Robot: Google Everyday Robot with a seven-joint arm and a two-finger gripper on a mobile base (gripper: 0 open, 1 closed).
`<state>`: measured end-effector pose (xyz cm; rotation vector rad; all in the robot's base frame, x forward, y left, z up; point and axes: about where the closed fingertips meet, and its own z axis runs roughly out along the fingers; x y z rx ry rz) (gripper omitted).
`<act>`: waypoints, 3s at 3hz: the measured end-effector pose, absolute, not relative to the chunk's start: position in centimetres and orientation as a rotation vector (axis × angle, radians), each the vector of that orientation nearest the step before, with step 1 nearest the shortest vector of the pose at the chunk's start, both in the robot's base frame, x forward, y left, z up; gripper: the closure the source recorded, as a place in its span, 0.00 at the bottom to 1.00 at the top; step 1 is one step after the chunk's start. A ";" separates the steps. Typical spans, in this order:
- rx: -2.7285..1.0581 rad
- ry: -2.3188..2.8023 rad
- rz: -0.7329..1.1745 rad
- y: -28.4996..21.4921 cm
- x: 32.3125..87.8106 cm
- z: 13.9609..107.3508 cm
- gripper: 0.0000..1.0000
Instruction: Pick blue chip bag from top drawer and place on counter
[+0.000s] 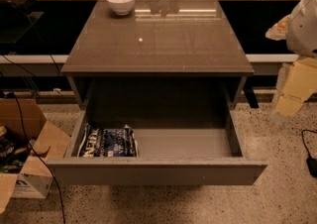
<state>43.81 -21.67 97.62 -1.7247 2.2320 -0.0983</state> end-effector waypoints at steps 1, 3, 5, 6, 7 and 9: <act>-1.725 2.232 -0.098 -21.7 43.8 97.6 0.00; -1.844 2.039 0.026 -16.3 45.8 95.8 0.00; -1.935 1.884 0.244 -11.2 47.8 91.4 0.00; -1.937 1.827 0.388 -9.1 48.5 88.3 0.00; -1.934 1.824 0.407 -8.9 48.5 88.0 0.00; -1.961 1.838 0.466 -5.7 50.1 82.6 0.00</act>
Offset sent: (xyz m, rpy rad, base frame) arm 0.0252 0.0592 -0.0189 0.1127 -0.0234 0.1827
